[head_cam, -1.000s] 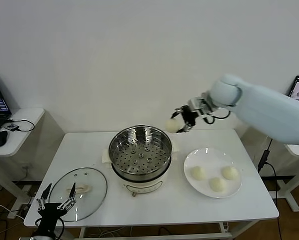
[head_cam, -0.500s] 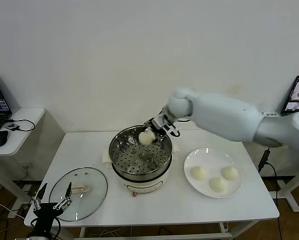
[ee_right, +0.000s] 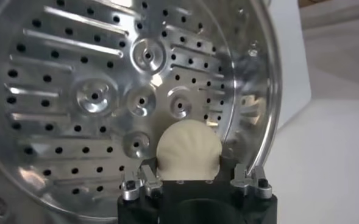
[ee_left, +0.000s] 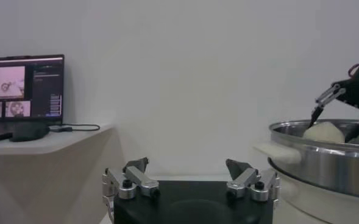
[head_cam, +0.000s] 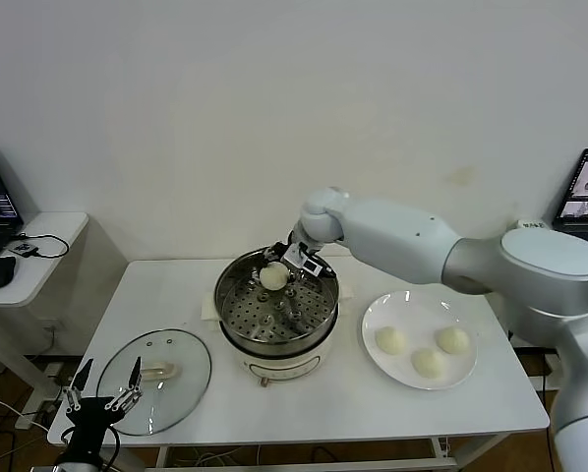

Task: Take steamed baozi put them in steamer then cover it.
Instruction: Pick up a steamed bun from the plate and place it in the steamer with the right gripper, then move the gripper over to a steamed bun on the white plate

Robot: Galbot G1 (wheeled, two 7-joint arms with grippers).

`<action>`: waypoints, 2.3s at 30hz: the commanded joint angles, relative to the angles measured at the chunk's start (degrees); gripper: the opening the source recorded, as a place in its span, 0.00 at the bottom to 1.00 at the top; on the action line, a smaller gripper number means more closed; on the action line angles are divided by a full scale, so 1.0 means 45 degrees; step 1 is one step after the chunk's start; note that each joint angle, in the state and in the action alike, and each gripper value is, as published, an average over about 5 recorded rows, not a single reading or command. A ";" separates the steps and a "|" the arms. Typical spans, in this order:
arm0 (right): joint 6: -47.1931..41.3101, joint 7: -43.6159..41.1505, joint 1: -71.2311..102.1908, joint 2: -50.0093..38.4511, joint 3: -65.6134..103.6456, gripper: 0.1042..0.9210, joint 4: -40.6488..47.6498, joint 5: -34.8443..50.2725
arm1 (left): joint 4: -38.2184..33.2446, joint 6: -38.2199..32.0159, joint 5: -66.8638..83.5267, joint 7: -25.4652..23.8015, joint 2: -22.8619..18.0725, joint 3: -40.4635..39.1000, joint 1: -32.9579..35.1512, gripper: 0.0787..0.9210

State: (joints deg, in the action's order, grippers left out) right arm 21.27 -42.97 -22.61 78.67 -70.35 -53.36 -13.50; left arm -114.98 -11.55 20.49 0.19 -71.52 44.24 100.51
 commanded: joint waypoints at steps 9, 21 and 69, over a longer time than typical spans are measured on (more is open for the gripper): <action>0.1447 0.1002 0.0474 0.0769 0.0297 0.78 0.1243 -0.1920 | -0.0028 -0.0024 -0.0045 0.0009 -0.0007 0.0024 -0.0036 0.88; -0.0695 -0.0387 -0.1319 -0.1327 -0.0069 0.88 -0.1819 0.1647 | -0.0153 0.0029 -0.0030 0.0002 0.0016 0.0062 -0.0024 0.88; -0.8257 -0.2304 0.4985 -0.8401 0.3546 0.88 -0.5470 0.2395 | 0.0297 0.0292 -0.0137 -0.0041 0.0485 0.0351 -0.0431 0.88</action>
State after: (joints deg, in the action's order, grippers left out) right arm -15.59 -53.16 -5.75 38.06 -57.26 -81.68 -0.95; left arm -113.61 -10.27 19.88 -0.03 -69.38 45.84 98.59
